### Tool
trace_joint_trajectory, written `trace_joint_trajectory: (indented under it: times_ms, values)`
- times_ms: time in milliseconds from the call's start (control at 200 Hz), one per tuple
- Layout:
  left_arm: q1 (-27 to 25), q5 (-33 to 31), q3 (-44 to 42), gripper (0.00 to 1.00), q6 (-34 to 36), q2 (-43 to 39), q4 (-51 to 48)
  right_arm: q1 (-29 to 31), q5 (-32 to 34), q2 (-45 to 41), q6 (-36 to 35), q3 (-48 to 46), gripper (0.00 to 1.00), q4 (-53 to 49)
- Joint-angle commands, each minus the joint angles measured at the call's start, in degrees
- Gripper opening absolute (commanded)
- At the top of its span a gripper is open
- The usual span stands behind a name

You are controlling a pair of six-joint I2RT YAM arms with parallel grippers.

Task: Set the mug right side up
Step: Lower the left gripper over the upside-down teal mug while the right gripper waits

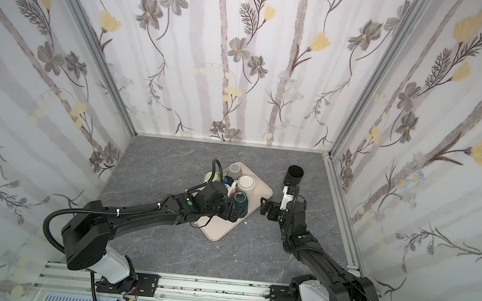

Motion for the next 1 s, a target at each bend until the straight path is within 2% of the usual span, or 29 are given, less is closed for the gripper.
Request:
trace_joint_trajectory:
  times_ms: [0,445,615,994]
  values:
    - [0.63,-3.17,0.04,1.00,2.20,-0.22,-1.56,0.04,-2.22,-0.85,0.28,-0.66,1.00,3.58]
    - [2.47,-5.57,2.39,1.00,8.21,4.75,-0.05,-0.06,-1.00,-1.82,0.34,-1.25,1.00,3.74]
    - [2.43,-3.54,4.16,1.00,11.09,7.38,1.35,-0.14,-1.01,-1.55,0.31,-0.90,1.00,3.46]
    - [2.03,0.27,8.38,1.00,10.69,12.93,2.32,-0.17,0.61,-0.16,-0.16,-0.32,1.00,2.41]
